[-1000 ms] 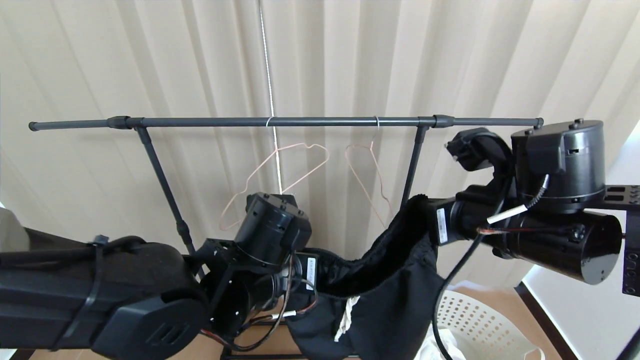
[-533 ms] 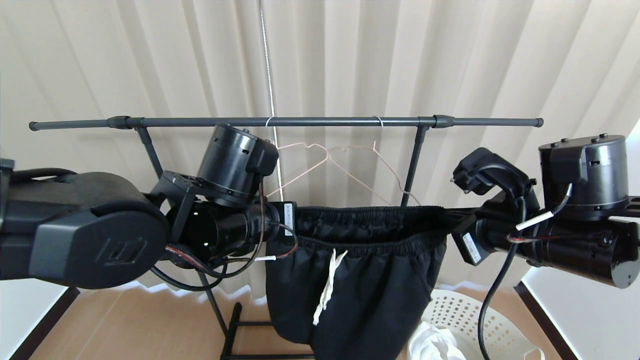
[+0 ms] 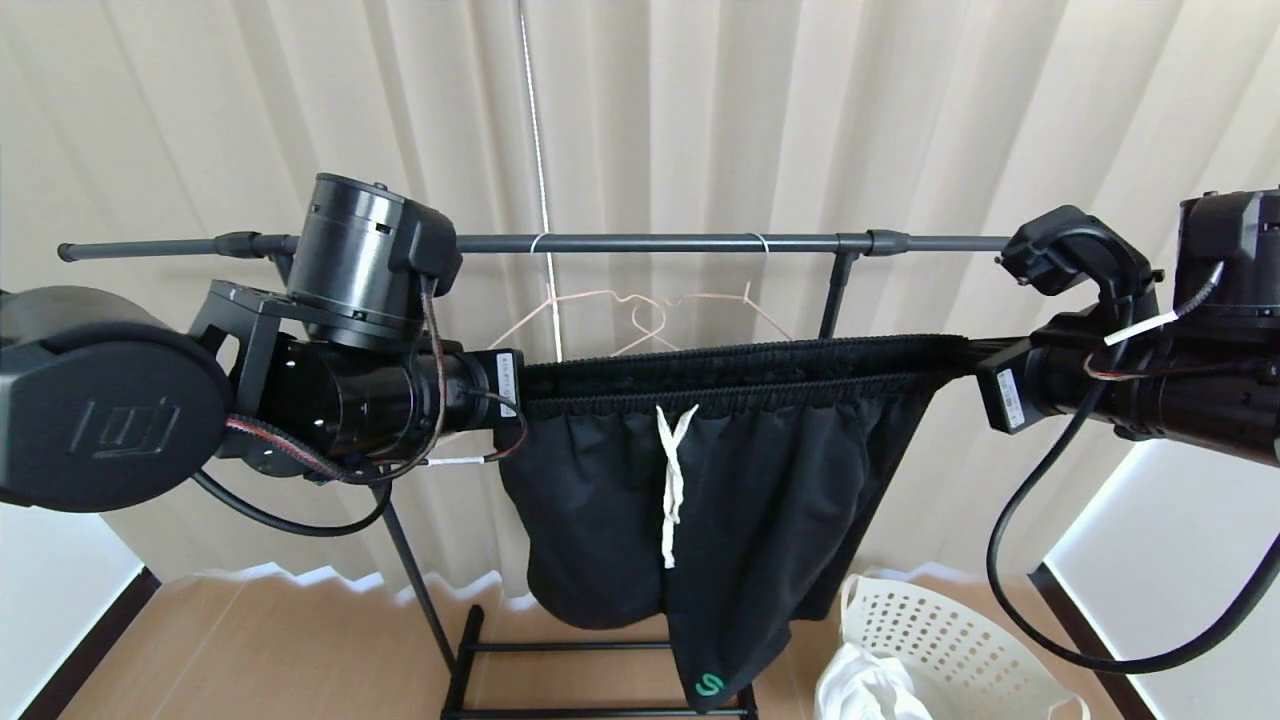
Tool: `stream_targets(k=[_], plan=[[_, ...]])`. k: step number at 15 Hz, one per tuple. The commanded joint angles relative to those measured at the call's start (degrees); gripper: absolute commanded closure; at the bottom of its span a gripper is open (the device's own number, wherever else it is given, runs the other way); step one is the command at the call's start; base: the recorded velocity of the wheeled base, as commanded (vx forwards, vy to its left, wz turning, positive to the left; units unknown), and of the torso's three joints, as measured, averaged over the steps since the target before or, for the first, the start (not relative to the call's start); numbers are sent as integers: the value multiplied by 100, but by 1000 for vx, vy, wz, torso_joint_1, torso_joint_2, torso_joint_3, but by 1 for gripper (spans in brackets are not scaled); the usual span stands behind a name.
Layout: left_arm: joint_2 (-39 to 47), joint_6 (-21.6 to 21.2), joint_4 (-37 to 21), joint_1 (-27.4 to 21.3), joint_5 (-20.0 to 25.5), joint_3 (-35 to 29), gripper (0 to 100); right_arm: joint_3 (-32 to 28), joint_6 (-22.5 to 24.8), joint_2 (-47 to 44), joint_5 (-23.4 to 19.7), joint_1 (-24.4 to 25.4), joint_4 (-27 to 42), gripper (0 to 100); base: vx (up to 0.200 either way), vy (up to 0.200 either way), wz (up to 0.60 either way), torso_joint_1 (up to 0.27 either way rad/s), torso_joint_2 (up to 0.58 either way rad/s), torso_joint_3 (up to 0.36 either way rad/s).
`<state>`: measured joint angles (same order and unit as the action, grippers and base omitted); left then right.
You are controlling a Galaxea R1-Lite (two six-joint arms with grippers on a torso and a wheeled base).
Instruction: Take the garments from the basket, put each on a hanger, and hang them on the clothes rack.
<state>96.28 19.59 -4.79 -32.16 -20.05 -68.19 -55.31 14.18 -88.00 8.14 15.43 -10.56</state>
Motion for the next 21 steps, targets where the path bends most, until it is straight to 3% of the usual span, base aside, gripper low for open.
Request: stream_targets(k=[1, 3, 5, 9, 10, 12, 18, 21], plan=[[-118, -52, -4, 25, -16, 8, 100, 11, -3, 29, -15, -84, -8, 100, 0, 0, 0, 0, 0, 0], [-118, -333, 48, -133, 168, -89, 100, 170, -12, 187, -23, -14, 10, 100, 0, 0, 0, 0, 0, 0], [-30, -649, 40, -185, 652, -625, 100, 398, -12, 398, -15, 302, 10, 100, 0, 0, 0, 0, 0, 0], [1253, -869, -31, -185, 757, -2576, 100, 1119, -20, 987, -15, 1129, 19, 100, 0, 0, 0, 0, 0, 0], [1376, -887, -57, -185, 775, -2769, 100, 1198, -29, 1048, -23, 1225, 10, 100, 0, 0, 0, 0, 0, 0], [1833, -896, -92, -194, 1162, -3534, 100, 1505, -82, 1268, -120, 1964, 1, 100, 0, 0, 0, 0, 0, 0], [2554, -878, -83, -150, 1408, -4640, 100, 1497, -943, 1312, -67, 3862, 1, 100, 0, 0, 0, 0, 0, 0], [2641, -869, -48, -133, 1566, -4640, 100, 1418, -1409, 1101, -67, 4433, -87, 100, 0, 0, 0, 0, 0, 0]])
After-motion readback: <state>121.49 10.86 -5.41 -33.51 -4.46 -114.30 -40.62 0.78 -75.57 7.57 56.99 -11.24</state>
